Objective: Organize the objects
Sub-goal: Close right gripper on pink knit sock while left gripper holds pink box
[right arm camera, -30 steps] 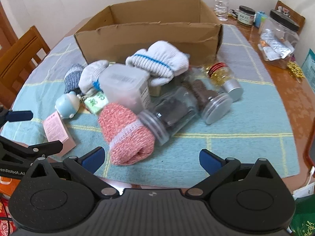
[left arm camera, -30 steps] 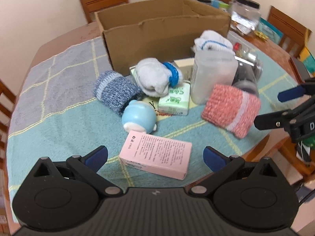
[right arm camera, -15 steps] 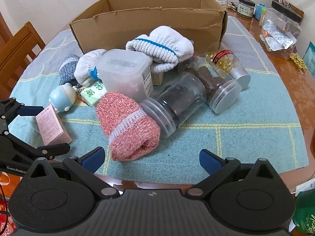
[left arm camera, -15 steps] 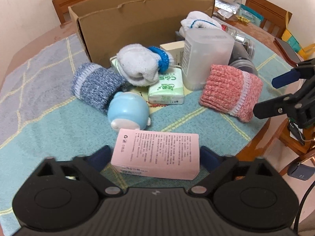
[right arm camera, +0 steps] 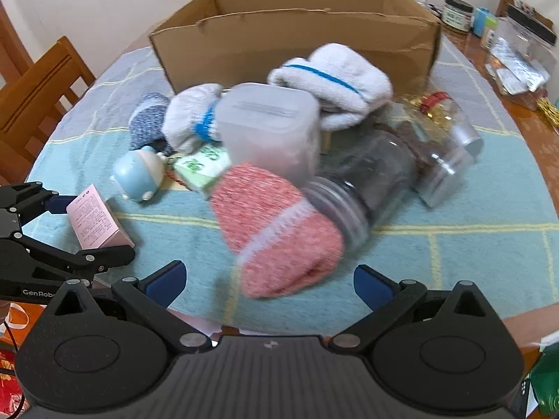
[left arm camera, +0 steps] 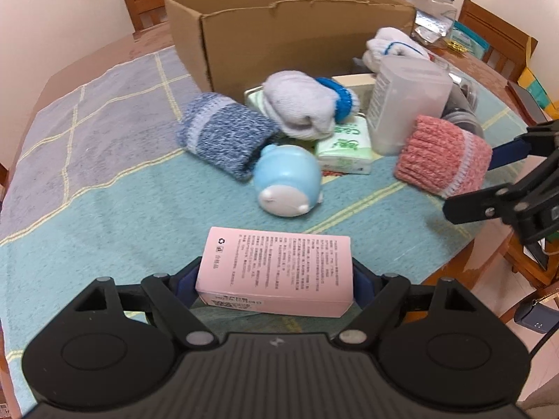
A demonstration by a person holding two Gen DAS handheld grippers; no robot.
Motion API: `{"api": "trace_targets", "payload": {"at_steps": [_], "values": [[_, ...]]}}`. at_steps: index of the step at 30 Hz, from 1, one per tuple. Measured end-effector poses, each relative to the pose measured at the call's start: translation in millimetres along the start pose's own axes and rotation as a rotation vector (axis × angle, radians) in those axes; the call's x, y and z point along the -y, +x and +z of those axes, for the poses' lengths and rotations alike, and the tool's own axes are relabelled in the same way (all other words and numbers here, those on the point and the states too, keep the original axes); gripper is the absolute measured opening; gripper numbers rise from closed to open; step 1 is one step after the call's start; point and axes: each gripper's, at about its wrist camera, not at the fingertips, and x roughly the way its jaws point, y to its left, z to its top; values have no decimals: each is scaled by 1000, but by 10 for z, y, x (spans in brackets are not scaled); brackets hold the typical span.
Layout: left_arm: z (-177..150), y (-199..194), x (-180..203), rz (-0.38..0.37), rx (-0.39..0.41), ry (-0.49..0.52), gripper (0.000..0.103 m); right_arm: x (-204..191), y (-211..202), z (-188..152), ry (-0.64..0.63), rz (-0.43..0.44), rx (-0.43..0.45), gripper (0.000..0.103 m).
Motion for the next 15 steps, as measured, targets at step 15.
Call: {"api": "trace_targets", "payload": {"at_steps": [15], "values": [[8,-4,-37,-11,-2,-22,83,-132,132,54,-61,17,-31,103]]}}
